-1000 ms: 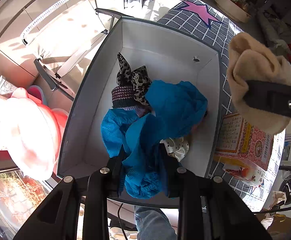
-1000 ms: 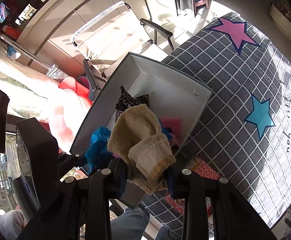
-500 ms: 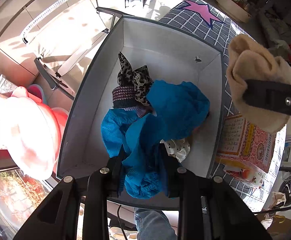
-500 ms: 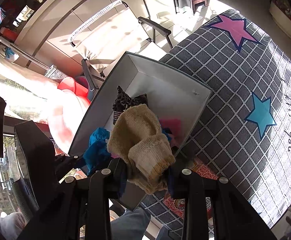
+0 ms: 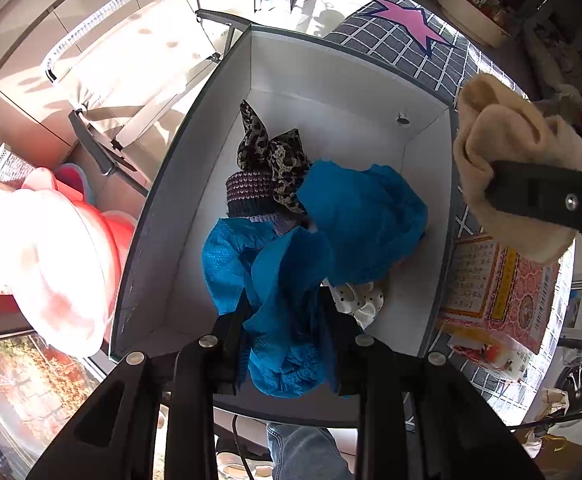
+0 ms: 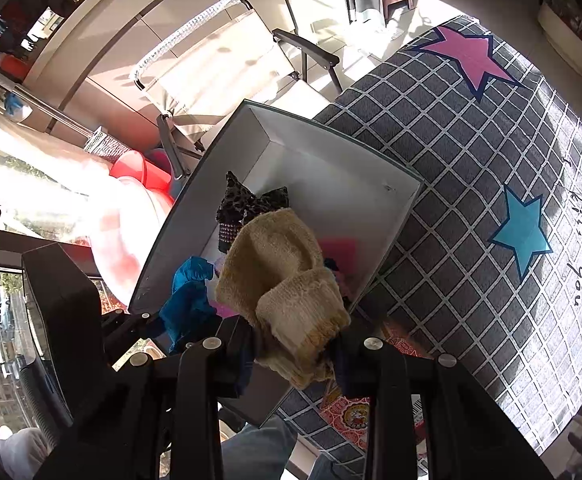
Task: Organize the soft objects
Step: 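Lower the blue glove and beige sock into the white box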
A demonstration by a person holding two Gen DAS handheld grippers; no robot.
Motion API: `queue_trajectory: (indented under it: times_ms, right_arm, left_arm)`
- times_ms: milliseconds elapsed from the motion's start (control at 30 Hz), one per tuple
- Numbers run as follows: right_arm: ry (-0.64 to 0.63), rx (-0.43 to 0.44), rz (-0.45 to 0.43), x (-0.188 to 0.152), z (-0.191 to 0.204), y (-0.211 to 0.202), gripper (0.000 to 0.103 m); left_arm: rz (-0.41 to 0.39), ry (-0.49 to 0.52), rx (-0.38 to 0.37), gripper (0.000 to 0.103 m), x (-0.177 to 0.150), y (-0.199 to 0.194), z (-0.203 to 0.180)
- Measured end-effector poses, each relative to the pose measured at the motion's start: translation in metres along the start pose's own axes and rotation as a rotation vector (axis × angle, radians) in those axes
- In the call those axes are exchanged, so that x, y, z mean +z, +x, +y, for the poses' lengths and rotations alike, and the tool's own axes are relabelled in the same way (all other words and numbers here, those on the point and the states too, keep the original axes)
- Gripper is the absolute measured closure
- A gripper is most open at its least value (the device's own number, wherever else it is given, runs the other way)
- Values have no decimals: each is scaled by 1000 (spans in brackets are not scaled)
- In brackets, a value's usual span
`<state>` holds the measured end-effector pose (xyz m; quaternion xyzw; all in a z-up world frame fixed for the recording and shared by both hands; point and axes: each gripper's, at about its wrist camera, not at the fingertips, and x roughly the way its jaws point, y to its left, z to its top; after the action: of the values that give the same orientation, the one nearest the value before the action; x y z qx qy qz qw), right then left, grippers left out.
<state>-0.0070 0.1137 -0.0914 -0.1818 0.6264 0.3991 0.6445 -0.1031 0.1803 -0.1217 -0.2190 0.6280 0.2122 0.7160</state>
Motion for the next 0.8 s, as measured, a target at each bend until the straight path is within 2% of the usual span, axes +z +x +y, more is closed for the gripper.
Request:
queue_trajectory:
  times_ms: [800]
  right_arm:
    - [9, -12, 20, 10, -4, 9, 70]
  left_arm:
    - [6, -1, 13, 69, 7, 4, 2]
